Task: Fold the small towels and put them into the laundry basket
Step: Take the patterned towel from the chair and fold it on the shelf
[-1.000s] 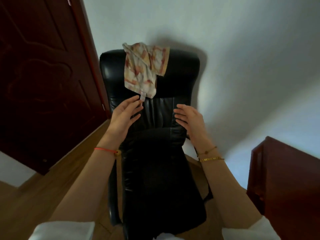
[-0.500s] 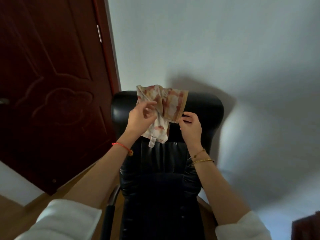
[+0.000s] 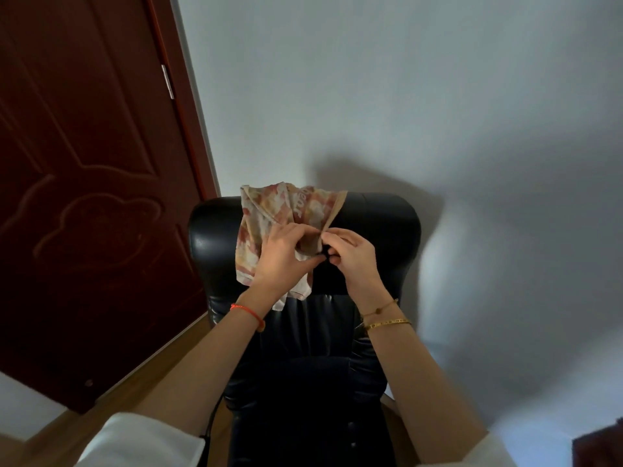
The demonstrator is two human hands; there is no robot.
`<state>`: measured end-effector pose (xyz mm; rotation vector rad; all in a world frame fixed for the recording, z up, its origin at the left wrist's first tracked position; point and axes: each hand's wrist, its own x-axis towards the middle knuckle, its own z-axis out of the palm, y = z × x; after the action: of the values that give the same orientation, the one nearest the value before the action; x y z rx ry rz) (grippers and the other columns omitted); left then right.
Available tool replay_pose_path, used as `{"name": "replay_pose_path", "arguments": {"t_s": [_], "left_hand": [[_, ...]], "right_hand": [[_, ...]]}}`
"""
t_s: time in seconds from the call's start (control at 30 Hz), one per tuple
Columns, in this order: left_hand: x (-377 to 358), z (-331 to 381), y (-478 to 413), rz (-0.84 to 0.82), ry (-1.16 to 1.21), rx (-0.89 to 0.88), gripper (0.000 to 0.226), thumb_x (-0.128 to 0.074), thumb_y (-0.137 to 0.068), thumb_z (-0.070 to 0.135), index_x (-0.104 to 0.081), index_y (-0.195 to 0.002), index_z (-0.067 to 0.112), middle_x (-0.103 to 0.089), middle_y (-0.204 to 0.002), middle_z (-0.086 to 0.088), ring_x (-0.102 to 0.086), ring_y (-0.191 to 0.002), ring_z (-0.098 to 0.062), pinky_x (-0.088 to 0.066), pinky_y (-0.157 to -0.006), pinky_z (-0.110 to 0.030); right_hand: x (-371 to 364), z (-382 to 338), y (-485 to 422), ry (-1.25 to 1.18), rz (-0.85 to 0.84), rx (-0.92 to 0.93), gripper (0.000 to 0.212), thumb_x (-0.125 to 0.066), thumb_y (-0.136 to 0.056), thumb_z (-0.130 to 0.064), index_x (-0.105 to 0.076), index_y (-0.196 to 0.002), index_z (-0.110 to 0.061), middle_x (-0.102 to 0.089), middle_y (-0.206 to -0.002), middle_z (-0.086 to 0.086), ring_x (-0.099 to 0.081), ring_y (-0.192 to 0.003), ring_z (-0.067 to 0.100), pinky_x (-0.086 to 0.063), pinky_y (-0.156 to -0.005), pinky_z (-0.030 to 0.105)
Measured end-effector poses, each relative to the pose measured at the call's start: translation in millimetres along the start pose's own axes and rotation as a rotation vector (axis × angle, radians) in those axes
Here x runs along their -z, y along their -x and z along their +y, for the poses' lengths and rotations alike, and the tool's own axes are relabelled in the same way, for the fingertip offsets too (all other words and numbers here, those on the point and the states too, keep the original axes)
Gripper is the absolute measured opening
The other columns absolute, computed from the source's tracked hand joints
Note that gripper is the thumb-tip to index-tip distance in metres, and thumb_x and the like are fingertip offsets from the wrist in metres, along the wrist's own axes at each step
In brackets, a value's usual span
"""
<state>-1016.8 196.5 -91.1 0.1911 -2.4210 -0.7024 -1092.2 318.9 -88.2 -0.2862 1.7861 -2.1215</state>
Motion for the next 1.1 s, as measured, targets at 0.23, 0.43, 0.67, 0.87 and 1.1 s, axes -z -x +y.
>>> {"name": "replay_pose_path", "arguments": {"t_s": [0.23,0.43,0.67,0.87,1.1], "left_hand": [[37.7,24.7,1.4,0.263,0.156,0.004,0.017,-0.061,-0.095,0.016,-0.058,-0.078,0.013,-0.061,-0.072,0.001,-0.054,-0.065,-0.005,-0.041,-0.061,-0.015],[100.5,39.0,16.5,0.255,0.345,-0.025,0.020,-0.049,-0.102,0.025,-0.054,-0.085,0.016,-0.051,-0.073,-0.008,-0.047,-0.066,-0.017,-0.042,-0.062,-0.036],[142.1,25.2,53.6,0.306,0.329,0.092,0.022,-0.049,-0.102,0.021,-0.057,-0.090,0.004,-0.058,-0.083,-0.024,-0.052,-0.073,-0.018,-0.048,-0.069,-0.046],[155.7,13.8,93.7,0.325,0.337,0.168,0.018,-0.052,-0.100,0.024,-0.063,-0.091,0.013,-0.067,-0.084,-0.013,-0.066,-0.081,-0.030,-0.054,-0.074,-0.051],[159.0,27.1,135.8,0.195,0.415,0.086,0.018,-0.056,-0.098,0.027,-0.065,-0.088,0.016,-0.067,-0.078,0.003,-0.061,-0.071,-0.012,-0.055,-0.070,-0.043]], "right_hand": [[16.7,-10.0,11.0,0.293,0.043,0.349,0.042,-0.069,-0.087,-0.009,-0.058,-0.126,-0.020,-0.059,-0.118,0.002,-0.058,-0.104,0.015,-0.052,-0.084,0.022],[-6.7,-24.8,6.0,0.619,0.073,0.559,0.040,-0.074,-0.084,-0.021,-0.062,-0.122,-0.021,-0.048,-0.123,0.005,-0.041,-0.117,0.025,-0.031,-0.090,0.013],[-18.8,-27.8,32.7,0.586,0.075,0.647,0.004,-0.064,-0.091,-0.013,-0.066,-0.092,-0.009,-0.066,-0.087,0.000,-0.061,-0.085,0.016,-0.046,-0.078,0.021],[-3.7,-19.8,98.0,0.576,0.059,0.697,0.001,-0.061,-0.093,-0.009,-0.062,-0.093,-0.009,-0.062,-0.083,-0.006,-0.058,-0.077,-0.005,-0.044,-0.071,0.004],[31.7,-20.8,204.1,0.687,0.167,0.657,0.005,-0.061,-0.093,-0.010,-0.065,-0.091,-0.012,-0.065,-0.084,-0.005,-0.059,-0.080,-0.006,-0.044,-0.072,0.003]]}}
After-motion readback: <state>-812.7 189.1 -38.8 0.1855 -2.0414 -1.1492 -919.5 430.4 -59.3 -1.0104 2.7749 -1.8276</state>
